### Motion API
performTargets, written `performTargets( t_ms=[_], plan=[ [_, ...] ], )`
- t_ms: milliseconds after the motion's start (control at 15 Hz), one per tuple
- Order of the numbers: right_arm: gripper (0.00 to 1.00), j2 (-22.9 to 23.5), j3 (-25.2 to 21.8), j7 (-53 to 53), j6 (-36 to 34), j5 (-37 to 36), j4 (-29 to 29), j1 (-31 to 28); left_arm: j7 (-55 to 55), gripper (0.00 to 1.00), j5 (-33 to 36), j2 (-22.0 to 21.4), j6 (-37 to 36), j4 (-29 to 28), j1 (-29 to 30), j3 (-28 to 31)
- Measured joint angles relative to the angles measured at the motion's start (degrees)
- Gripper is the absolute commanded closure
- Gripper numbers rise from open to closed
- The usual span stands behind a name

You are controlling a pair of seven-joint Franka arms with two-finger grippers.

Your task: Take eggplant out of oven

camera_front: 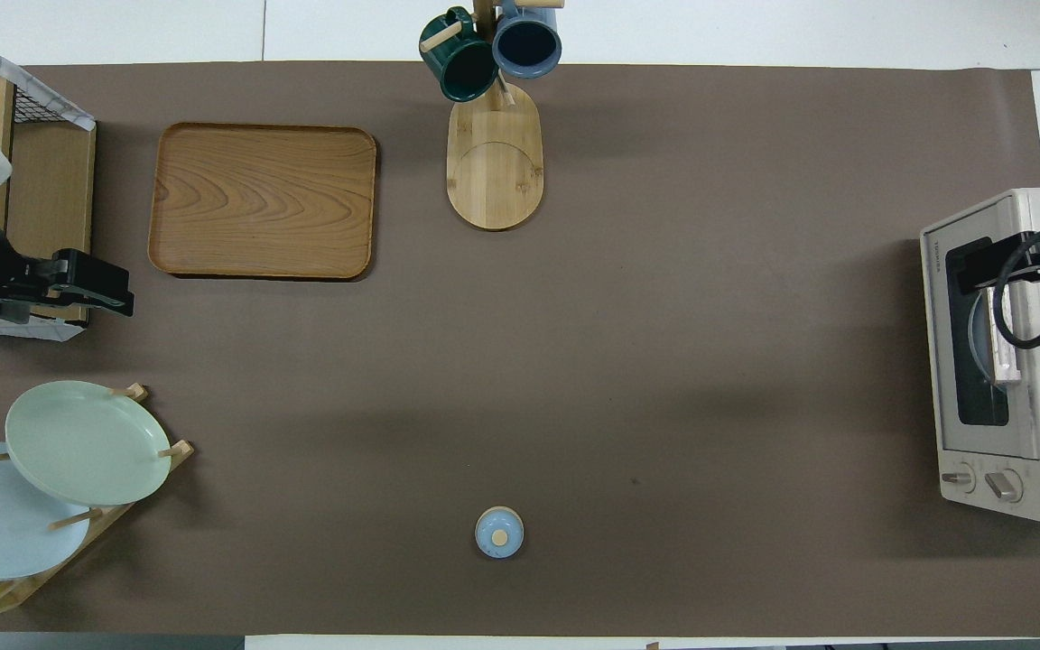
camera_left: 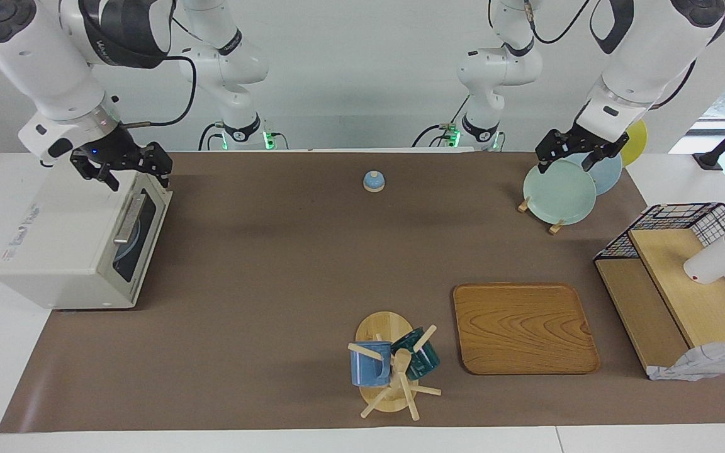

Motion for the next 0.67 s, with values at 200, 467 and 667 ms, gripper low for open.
performTargets(
  t_ms=[200,467,667],
  plan=[
    [0.0,0.0,0.0,0.0,0.0,0.0,0.0,0.0,0.0,0.0,0.0,0.0,0.0,0.0,0.0,0.0],
    [0.28,0.0,0.0,0.0,0.0,0.0,0.1,0.0,0.0,0.0,0.0,0.0,0.0,0.0,0.0,0.0],
    [1.0,-0.2,0.0,-0.2,1.0,0.0,-1.0,0.0,0.0,0.0,0.0,0.0,0.0,0.0,0.0,0.0]
  ],
)
